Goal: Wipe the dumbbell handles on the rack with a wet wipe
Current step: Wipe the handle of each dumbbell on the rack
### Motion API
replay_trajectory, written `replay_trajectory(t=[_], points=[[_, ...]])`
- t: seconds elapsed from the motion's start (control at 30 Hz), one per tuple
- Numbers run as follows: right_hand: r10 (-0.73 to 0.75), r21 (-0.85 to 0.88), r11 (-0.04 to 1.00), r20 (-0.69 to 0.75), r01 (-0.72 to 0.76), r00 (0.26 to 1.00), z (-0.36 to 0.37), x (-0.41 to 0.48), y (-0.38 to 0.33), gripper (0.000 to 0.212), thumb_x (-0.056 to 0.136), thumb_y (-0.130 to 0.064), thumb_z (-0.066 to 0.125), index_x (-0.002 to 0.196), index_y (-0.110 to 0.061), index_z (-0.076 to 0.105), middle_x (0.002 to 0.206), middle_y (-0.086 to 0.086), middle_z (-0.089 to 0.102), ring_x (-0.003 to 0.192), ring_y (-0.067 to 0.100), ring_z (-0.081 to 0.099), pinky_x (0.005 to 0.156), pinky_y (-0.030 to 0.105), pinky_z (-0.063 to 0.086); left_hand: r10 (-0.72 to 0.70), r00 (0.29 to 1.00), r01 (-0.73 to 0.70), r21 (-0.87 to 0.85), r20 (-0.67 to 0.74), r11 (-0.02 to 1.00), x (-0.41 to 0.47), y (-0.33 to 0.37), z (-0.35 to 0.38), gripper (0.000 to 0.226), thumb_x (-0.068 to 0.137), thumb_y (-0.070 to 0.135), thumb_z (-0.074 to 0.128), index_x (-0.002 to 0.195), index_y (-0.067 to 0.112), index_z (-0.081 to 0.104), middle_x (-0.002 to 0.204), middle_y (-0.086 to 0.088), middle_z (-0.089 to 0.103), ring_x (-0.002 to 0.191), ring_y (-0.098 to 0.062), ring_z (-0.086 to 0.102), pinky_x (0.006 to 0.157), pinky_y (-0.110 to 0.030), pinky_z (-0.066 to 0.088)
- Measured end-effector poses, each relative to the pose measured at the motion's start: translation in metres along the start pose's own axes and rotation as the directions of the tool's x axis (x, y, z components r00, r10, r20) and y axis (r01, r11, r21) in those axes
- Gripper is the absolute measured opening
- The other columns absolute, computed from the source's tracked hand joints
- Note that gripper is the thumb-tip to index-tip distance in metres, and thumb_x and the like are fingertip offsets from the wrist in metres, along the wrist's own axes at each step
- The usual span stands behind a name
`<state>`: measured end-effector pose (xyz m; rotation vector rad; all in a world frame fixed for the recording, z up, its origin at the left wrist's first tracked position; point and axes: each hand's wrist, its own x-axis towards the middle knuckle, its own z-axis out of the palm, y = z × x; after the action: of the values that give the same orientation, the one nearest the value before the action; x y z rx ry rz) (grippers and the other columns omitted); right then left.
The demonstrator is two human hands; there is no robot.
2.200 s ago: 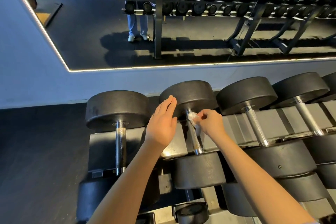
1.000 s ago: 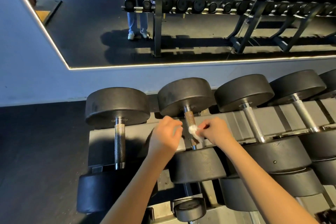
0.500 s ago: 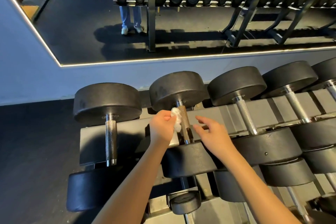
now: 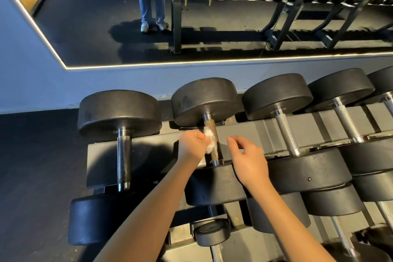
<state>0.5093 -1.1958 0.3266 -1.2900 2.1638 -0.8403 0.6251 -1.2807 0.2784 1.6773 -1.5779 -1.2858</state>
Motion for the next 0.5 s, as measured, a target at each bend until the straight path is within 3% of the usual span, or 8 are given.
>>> replay_trajectory(t=[0.1,0.17,0.23,0.3,0.37,0.5], points=[[0.011,0.029,1.0,0.007,-0.011,1.0,0.0,-0.001,-0.001,0.029,0.097,-0.039,0.046,0.113,-0.022,0.064,0.1,-0.011,0.057,0.093,0.005,0.051,0.074,0.027,0.038,-0.012,0.997,0.005,-0.088,-0.075,0.996,0.006,0.004,-0.003,0.006,0.088,0.015,0.065,0.085,0.01,0.066,0.076,0.003,0.062,0.068,-0.007,0.056,0.049,-0.005,0.038],[0.012,0.04,0.999,0.006,-0.012,1.0,0.0,0.0,0.0,0.028,0.097,-0.039,0.046,0.111,-0.023,0.064,0.101,-0.01,0.06,0.094,0.005,0.052,0.074,0.027,0.038,-0.009,0.993,-0.009,-0.152,-0.116,0.988,0.012,0.011,-0.006,0.019,0.087,0.017,0.066,0.105,0.008,0.063,0.089,0.002,0.064,0.069,-0.002,0.054,0.052,-0.005,0.04],[0.009,0.043,0.999,0.006,-0.009,1.0,0.001,0.001,0.001,0.027,0.097,-0.039,0.045,0.11,-0.024,0.064,0.101,-0.01,0.061,0.094,0.005,0.053,0.074,0.027,0.039,-0.003,0.992,-0.017,-0.159,-0.126,0.987,0.012,0.014,-0.006,0.028,0.087,0.019,0.067,0.113,0.011,0.058,0.09,0.006,0.06,0.071,-0.002,0.054,0.055,-0.008,0.04],[0.01,0.047,0.999,0.004,-0.01,1.0,0.001,0.001,0.002,0.027,0.097,-0.039,0.045,0.109,-0.023,0.064,0.1,-0.01,0.061,0.094,0.006,0.054,0.073,0.027,0.039,0.032,0.994,-0.044,-0.115,-0.101,0.992,0.009,0.011,-0.004,0.01,0.09,0.018,0.063,0.096,0.01,0.063,0.078,0.008,0.058,0.067,-0.005,0.055,0.053,-0.007,0.04],[0.008,0.051,0.999,0.001,-0.009,1.0,0.002,0.0,0.002,0.027,0.097,-0.039,0.045,0.109,-0.024,0.065,0.101,-0.009,0.062,0.094,0.007,0.055,0.072,0.027,0.04,0.048,0.996,-0.052,-0.052,-0.071,0.997,0.004,0.007,-0.002,0.017,0.091,0.015,0.06,0.074,0.012,0.059,0.062,0.007,0.051,0.057,-0.004,0.048,0.049,-0.006,0.037],[0.009,0.057,0.998,0.003,-0.009,1.0,0.002,0.001,0.003,0.027,0.097,-0.039,0.046,0.107,-0.023,0.065,0.099,-0.009,0.062,0.092,0.006,0.055,0.068,0.025,0.039,0.046,0.999,-0.046,0.008,-0.016,0.999,0.002,-0.001,-0.001,0.01,0.089,0.017,0.061,0.082,0.01,0.063,0.069,0.005,0.056,0.065,-0.006,0.053,0.05,-0.007,0.038]])
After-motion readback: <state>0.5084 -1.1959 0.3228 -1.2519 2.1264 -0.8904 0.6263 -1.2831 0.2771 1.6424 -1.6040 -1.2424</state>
